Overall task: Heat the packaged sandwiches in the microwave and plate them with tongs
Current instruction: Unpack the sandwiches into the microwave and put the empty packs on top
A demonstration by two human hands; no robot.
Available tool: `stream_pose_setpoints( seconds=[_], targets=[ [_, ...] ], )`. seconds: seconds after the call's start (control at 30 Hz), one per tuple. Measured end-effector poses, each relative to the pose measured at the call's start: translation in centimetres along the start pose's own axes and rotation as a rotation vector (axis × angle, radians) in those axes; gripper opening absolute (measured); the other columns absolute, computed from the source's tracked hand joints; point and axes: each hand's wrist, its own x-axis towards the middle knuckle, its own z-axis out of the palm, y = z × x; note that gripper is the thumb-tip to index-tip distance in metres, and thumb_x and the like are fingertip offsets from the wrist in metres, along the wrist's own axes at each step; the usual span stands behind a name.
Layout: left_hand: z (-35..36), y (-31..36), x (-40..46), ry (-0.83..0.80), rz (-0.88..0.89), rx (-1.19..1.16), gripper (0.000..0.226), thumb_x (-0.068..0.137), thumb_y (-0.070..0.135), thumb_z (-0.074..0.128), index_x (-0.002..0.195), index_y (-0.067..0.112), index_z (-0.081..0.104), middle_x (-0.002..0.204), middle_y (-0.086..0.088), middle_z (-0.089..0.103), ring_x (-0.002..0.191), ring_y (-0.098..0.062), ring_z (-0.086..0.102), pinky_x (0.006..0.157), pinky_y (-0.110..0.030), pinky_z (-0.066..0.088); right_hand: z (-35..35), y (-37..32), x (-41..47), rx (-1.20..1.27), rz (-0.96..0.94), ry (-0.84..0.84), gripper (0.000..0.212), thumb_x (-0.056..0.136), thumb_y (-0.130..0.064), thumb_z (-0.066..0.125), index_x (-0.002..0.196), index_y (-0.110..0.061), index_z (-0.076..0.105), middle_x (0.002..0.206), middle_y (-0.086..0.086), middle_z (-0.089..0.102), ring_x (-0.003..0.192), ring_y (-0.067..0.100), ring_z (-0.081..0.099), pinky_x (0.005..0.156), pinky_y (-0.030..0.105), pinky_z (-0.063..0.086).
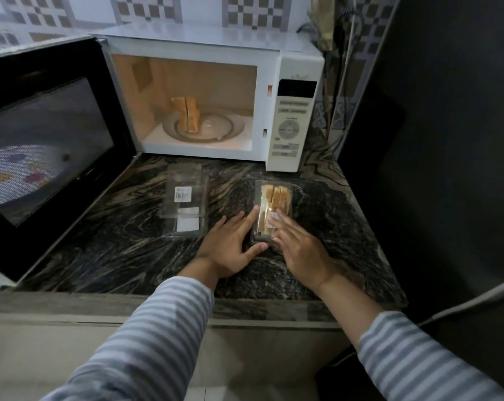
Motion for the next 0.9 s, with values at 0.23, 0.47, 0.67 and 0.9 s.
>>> stream_pose_setpoints(
  seconds=[0.23, 0.47, 0.67, 0.9],
  targets=[
    [-0.2, 0.3, -0.2, 0.062, -0.005, -0.116, 0.084, 0.078, 0.078, 0.019, 0.15, 0.039, -0.002, 0.16, 0.013, 0.001, 0.145, -0.01, 0.014, 0.119, -0.038, 0.012, -0.8, -0.3, 0.3, 0.029, 0.01, 0.107, 0.034, 0.099, -0.017, 0.041, 0.119, 0.001, 0.063, 0.135, 0.013, 0.055, 0.135, 0.022, 0.04, 0.111, 0.035, 0.035],
    [-3.2, 3.8, 2.2, 0.241, -0.119, -0.351, 0.067, 0.094, 0.059, 0.03, 0.151, 0.025, 0.02, 0.157, 0.004, 0.026, 0.142, -0.014, 0.027, 0.109, -0.032, 0.031, -1.9, -1.1, -0.1, 0.274, 0.694, 0.378, 0.038, 0.096, -0.005, 0.041, 0.133, -0.01, 0.048, 0.138, 0.007, 0.048, 0.13, 0.018, 0.044, 0.107, 0.03, 0.038],
    [-8.3, 4.8, 5.6, 0.233, -0.104, -0.258, 0.054, 0.096, 0.058, 0.024, 0.147, 0.048, 0.008, 0.127, -0.007, 0.06, 0.11, -0.03, 0.058, 0.084, -0.043, 0.05, -2.2, -2.2, 3.6, 0.291, 0.764, 0.114, 0.046, 0.093, -0.02, 0.056, 0.136, -0.012, 0.046, 0.137, 0.007, 0.048, 0.13, 0.022, 0.044, 0.104, 0.025, 0.032],
    [-11.7, 3.9, 8.1, 0.102, -0.114, -0.246, 0.05, 0.094, 0.061, 0.032, 0.133, 0.035, 0.051, 0.124, -0.002, 0.063, 0.112, -0.023, 0.058, 0.091, -0.037, 0.048, 0.2, -2.4, 8.9, 0.087, 0.846, 0.004, 0.059, 0.088, -0.036, 0.061, 0.141, -0.023, 0.038, 0.141, 0.004, 0.044, 0.133, 0.021, 0.038, 0.106, 0.032, 0.033]
  ],
)
